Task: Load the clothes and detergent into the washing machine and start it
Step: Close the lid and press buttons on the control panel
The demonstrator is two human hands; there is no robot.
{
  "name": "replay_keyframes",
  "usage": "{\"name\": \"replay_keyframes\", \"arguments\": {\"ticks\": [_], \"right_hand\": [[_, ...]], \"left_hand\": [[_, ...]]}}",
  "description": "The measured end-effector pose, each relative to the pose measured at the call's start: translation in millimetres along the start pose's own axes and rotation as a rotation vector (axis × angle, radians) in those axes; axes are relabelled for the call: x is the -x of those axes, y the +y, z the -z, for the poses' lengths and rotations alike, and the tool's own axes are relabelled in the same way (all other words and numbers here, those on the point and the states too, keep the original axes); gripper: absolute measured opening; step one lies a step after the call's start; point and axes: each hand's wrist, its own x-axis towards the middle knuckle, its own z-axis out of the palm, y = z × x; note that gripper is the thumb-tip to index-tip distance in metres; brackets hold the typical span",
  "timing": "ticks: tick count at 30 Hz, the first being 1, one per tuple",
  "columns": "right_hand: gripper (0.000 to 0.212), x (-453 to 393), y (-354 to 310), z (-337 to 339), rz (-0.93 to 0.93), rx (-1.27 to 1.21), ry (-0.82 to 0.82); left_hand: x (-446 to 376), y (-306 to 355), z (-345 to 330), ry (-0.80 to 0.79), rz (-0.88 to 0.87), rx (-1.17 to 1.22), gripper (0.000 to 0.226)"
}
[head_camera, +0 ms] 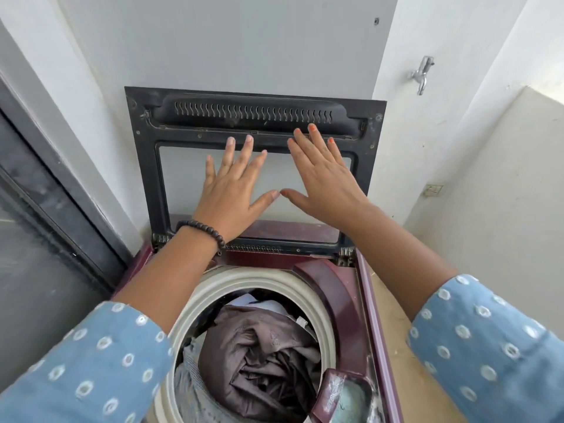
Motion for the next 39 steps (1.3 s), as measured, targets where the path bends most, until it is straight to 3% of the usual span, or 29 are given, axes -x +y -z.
{"name": "replay_keyframes", "arguments": {"ticks": [14, 20, 28, 39], "right_hand": [[0.083, -87, 10, -21, -0.142, 0.128, 0.149], [0.072, -96, 2, -14, -0.213, 0.11, 0.181], [0.066, -87, 1, -5, -0.158, 0.181, 0.223], [0.063, -40, -26, 7, -0.117, 0.255, 0.444]], "left_hand": [[-97, -34, 6, 0.112, -0.044, -0.109, 0.074], [-100, -25, 5, 0.232, -0.006, -0.049, 0.059], [-90, -14, 16, 0.312, 0.012, -0.048, 0.052], [-41, 0, 32, 0.369, -0.01, -0.168, 0.066]]}}
